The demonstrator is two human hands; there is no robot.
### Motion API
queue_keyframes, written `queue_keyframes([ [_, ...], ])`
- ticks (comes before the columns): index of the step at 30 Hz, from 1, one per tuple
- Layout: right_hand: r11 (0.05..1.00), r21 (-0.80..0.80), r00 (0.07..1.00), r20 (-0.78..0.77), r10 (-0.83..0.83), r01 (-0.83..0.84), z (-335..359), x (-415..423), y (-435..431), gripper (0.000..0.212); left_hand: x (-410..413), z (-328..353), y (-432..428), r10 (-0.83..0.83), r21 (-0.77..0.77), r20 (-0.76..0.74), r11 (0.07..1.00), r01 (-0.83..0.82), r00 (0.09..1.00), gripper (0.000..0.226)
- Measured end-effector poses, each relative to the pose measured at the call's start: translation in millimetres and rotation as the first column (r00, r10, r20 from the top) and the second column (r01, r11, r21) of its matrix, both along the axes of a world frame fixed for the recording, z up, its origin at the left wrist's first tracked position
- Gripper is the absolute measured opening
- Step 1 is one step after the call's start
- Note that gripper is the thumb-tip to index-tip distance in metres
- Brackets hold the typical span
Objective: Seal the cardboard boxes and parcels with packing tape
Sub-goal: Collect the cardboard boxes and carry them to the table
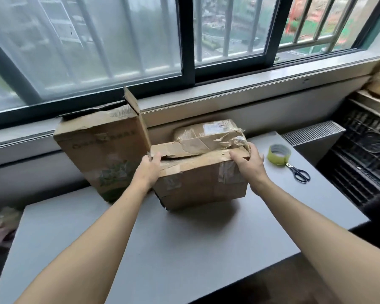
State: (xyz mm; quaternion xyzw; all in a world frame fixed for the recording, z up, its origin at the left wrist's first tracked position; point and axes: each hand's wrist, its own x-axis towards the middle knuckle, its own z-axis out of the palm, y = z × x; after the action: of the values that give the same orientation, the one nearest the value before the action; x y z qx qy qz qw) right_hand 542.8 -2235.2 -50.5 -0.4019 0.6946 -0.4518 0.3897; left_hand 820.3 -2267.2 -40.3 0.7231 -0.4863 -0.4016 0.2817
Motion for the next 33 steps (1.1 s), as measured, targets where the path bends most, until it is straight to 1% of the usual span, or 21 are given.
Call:
queue_keyframes([
  [4,1.000,0.002,0.998,-0.060,-0.021,0.021,-4,6,-17,0.064,-2,-10,-23,-0.034,0.018,0.004,0.999,0.034,0.999,0.064],
  [8,0.997,0.042,0.994,-0.089,-0.066,0.070,-12,5,-21,0.081,-4,-12,-35,-0.068,0.031,0.080,0.997,0.066,0.994,0.052],
  [11,0.992,0.078,0.987,-0.134,-0.087,0.098,-10,9,-20,0.078,-5,-8,-39,-0.091,0.031,0.137,0.996,0.088,0.986,0.054],
  [14,0.989,0.033,0.970,-0.200,-0.138,0.147,0,16,-20,0.069,-9,3,-39,-0.111,-0.079,0.160,0.989,0.125,0.981,0.063],
  [16,0.988,-0.019,0.966,-0.210,-0.152,0.151,6,17,-19,0.063,-13,12,-36,-0.116,-0.187,0.207,0.970,0.156,0.971,0.062],
  [19,0.986,-0.056,0.964,-0.211,-0.164,0.155,12,14,-8,0.057,-27,18,-31,-0.158,-0.324,0.278,0.913,0.247,0.947,0.056],
  [23,0.976,-0.084,0.959,-0.184,-0.215,0.203,16,4,25,0.046,-61,19,-17,-0.275,-0.463,0.288,0.799,0.384,0.917,0.047],
  [26,0.958,-0.103,0.949,-0.143,-0.282,0.269,18,-10,62,0.037,-94,20,7,-0.410,-0.507,0.307,0.693,0.512,0.859,0.044],
  [29,0.925,-0.108,0.923,-0.094,-0.374,0.364,20,-32,107,0.023,-128,19,36,-0.526,-0.543,0.316,0.582,0.605,0.790,0.033],
  [31,0.902,-0.103,0.903,-0.057,-0.426,0.419,17,-48,144,0.011,-154,13,61,-0.589,-0.534,0.305,0.545,0.646,0.749,0.027],
  [32,0.889,-0.101,0.891,-0.041,-0.453,0.447,14,-56,165,0.011,-168,9,75,-0.619,-0.519,0.296,0.535,0.667,0.727,0.026],
  [33,0.875,-0.092,0.877,-0.033,-0.480,0.475,9,-65,187,0.015,-181,4,92,-0.649,-0.502,0.291,0.522,0.690,0.703,0.025],
])
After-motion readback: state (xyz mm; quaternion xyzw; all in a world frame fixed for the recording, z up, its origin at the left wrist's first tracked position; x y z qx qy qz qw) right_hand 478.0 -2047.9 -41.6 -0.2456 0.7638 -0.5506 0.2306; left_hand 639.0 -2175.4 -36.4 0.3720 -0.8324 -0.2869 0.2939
